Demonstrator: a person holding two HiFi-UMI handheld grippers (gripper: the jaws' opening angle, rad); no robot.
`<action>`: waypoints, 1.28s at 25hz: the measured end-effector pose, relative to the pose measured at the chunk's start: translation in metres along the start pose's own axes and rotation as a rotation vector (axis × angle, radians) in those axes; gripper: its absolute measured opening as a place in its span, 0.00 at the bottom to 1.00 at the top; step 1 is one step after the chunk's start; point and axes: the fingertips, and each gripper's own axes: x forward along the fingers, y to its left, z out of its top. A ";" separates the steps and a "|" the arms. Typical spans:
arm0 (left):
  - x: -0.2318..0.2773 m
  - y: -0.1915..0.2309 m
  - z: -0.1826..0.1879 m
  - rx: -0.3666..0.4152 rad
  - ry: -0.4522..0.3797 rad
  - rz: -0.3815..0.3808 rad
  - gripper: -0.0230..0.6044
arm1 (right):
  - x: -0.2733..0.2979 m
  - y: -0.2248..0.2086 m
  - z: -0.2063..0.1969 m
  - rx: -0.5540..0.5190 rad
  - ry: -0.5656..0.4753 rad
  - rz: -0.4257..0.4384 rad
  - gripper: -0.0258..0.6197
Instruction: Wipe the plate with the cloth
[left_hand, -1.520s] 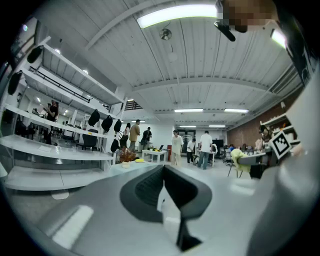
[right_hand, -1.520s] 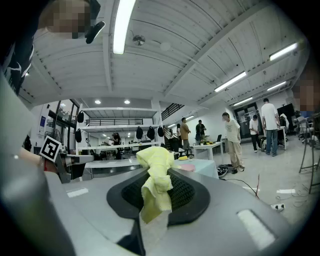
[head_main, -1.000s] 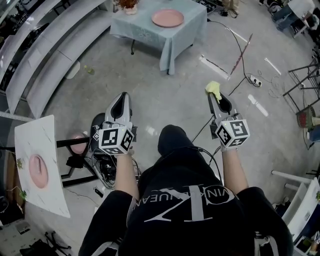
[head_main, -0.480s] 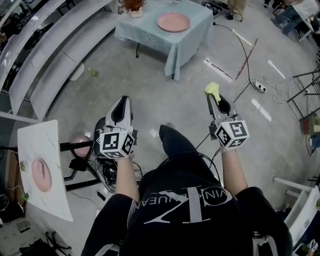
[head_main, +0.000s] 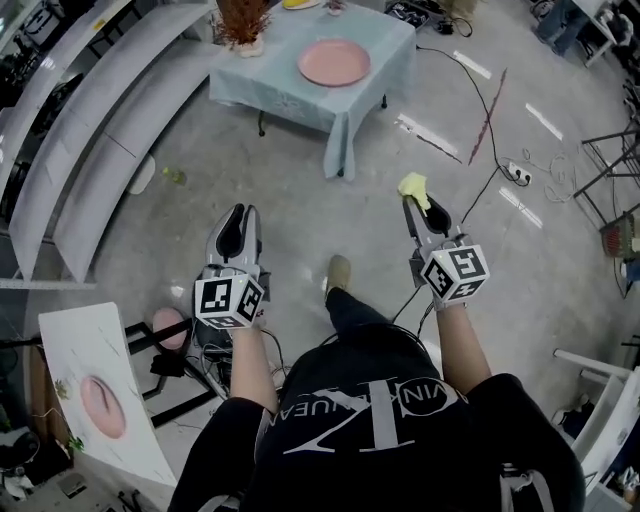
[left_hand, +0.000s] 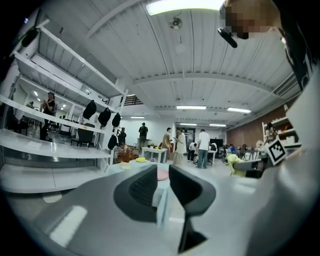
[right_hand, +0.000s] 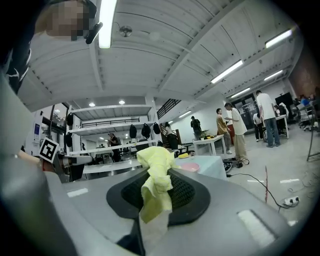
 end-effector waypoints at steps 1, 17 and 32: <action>0.013 0.003 0.001 0.001 0.005 -0.007 0.04 | 0.009 -0.006 0.000 0.008 0.005 -0.008 0.18; 0.169 0.083 0.023 0.008 0.047 -0.048 0.04 | 0.167 -0.049 0.020 0.036 0.039 -0.024 0.18; 0.250 0.091 0.016 -0.009 0.072 -0.090 0.04 | 0.227 -0.088 0.032 0.026 0.052 -0.016 0.18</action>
